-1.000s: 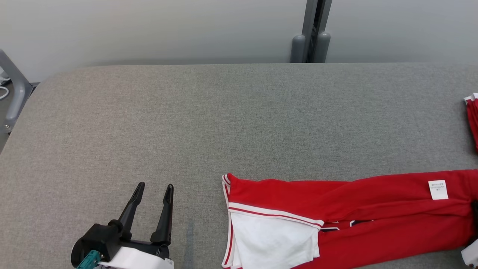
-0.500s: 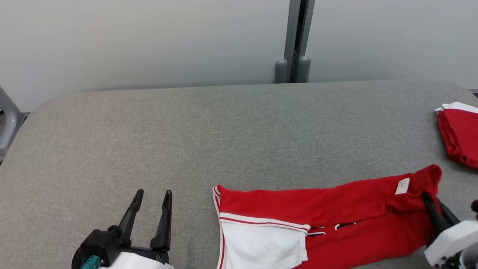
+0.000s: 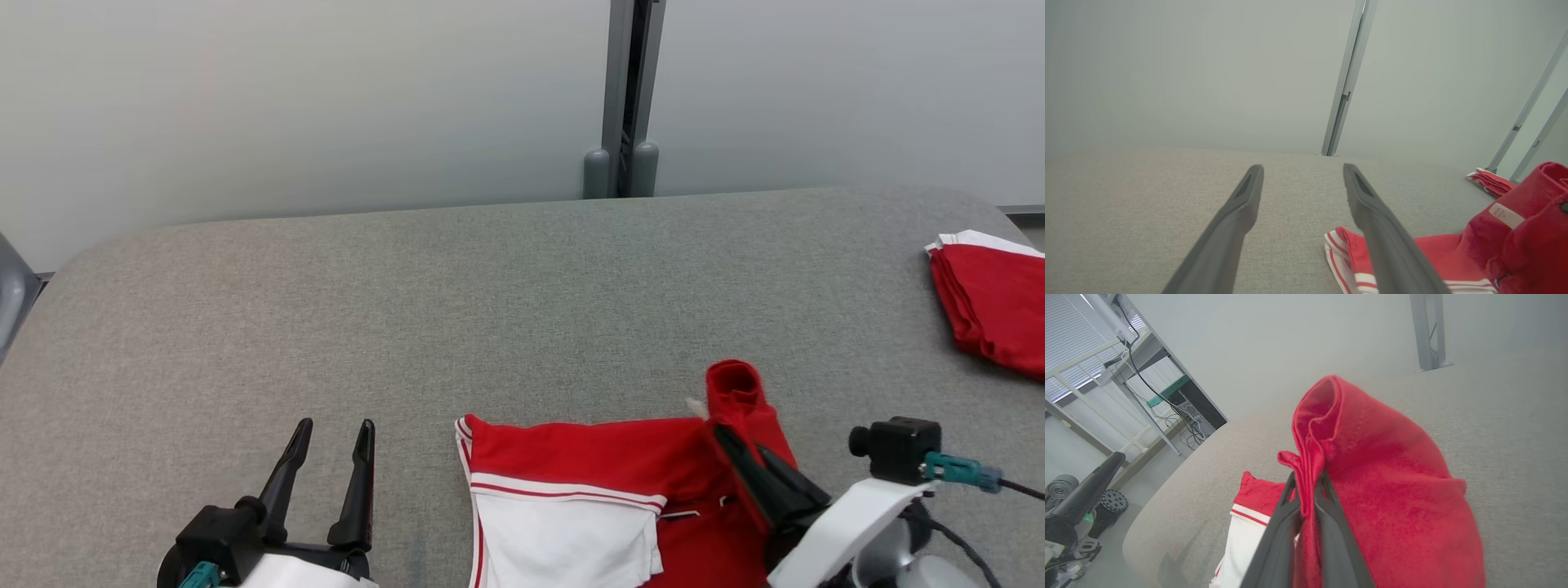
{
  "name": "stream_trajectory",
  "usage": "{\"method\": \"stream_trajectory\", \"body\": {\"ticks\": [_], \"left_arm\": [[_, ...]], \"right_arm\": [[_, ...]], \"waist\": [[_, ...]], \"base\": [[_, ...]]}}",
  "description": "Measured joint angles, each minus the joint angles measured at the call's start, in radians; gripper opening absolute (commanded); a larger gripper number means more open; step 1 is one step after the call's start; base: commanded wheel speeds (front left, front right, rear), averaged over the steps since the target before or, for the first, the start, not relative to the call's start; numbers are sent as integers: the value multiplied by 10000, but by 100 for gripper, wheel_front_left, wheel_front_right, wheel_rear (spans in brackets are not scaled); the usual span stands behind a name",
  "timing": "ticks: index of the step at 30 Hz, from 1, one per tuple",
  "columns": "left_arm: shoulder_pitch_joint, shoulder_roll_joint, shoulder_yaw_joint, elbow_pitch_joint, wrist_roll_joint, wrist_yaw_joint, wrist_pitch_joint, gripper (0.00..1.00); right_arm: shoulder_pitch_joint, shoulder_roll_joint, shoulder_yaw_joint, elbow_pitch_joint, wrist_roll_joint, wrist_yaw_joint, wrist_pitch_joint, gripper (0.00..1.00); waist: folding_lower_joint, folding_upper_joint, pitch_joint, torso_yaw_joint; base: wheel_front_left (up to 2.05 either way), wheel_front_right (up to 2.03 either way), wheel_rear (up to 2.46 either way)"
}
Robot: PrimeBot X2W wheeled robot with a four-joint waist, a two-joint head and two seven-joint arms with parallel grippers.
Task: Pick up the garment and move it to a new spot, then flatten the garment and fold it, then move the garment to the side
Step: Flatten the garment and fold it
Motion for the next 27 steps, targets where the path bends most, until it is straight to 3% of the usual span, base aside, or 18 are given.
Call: {"method": "stream_trajectory", "body": {"ticks": [6,12,27], "left_arm": [[-8,-2,17,46,0,-10,0,100],[-10,-2,-8,73,-2,-38,0,100],[-76,-2,-293,127,-228,21,0,100]], "right_arm": [[107,1258,303,-293,370,0,305,0],[130,2205,596,173,451,0,244,0],[-622,2773,1179,2111,295,0,-495,0]], "waist": [[0,0,0,295],[1,0,15,664],[0,0,521,1455]], "base": [[0,0,0],[0,0,0],[0,0,0]]}}
